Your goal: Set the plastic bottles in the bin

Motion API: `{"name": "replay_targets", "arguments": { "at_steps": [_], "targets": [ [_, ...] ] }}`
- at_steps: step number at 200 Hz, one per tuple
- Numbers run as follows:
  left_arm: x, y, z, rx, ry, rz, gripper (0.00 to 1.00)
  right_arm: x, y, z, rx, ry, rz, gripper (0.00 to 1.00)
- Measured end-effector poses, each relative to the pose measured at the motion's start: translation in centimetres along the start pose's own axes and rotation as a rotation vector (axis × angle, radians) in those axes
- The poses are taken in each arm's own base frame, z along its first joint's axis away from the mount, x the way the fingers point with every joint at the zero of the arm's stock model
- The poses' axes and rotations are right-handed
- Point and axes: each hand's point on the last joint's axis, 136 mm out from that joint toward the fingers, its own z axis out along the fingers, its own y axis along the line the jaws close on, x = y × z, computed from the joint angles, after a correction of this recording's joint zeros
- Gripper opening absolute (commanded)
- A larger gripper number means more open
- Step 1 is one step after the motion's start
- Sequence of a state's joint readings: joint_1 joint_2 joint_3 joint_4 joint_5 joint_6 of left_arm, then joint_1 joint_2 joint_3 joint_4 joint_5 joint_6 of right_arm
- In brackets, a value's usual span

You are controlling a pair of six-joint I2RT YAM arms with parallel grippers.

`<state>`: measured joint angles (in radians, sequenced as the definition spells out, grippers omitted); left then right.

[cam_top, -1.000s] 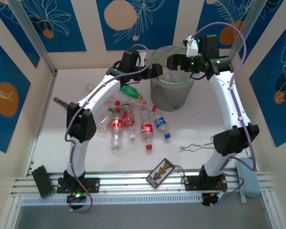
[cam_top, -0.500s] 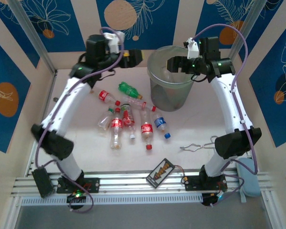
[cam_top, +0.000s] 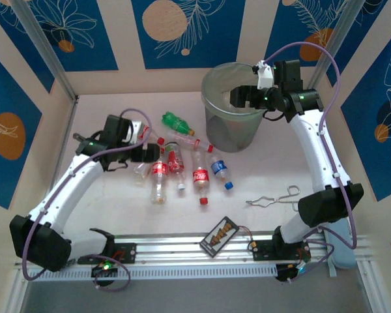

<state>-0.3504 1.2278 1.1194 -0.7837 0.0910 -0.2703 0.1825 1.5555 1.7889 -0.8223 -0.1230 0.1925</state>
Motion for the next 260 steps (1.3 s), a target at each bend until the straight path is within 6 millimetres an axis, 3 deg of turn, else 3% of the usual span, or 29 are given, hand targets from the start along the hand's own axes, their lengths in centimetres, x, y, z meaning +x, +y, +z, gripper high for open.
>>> {"name": "replay_targets", "arguments": {
  "at_steps": [23,46,66,91,116,184,260],
  "targets": [
    [2.7,1.9,1.3,-0.055,0.088,-0.011,0.98,0.4,-0.2,0.0,0.009,0.004,0.002,0.86],
    [3.1,3.2,2.6,-0.081,0.135,-0.037,0.94,0.7,-0.2,-0.3,0.011,-0.002,0.0,0.86],
    [3.9,4.3,4.9,-0.104,0.211,-0.048,0.91,0.8,-0.3,-0.8,0.021,-0.013,-0.011,0.86],
    [5.3,5.0,7.7,-0.121,0.31,-0.048,0.9,0.6,-0.6,-1.6,0.044,-0.034,-0.033,0.86],
    [6.3,5.5,9.1,-0.131,0.366,-0.041,0.88,0.6,-0.9,-2.8,0.061,-0.055,-0.046,0.86],
    [7.0,6.9,12.1,-0.18,0.424,-0.022,0.85,0.6,-1.3,-3.3,0.071,-0.065,-0.045,0.86],
    [6.6,7.3,13.6,-0.188,0.435,0.004,0.67,0.6,-1.3,-3.2,0.067,-0.062,-0.044,0.85]
  ]
}}
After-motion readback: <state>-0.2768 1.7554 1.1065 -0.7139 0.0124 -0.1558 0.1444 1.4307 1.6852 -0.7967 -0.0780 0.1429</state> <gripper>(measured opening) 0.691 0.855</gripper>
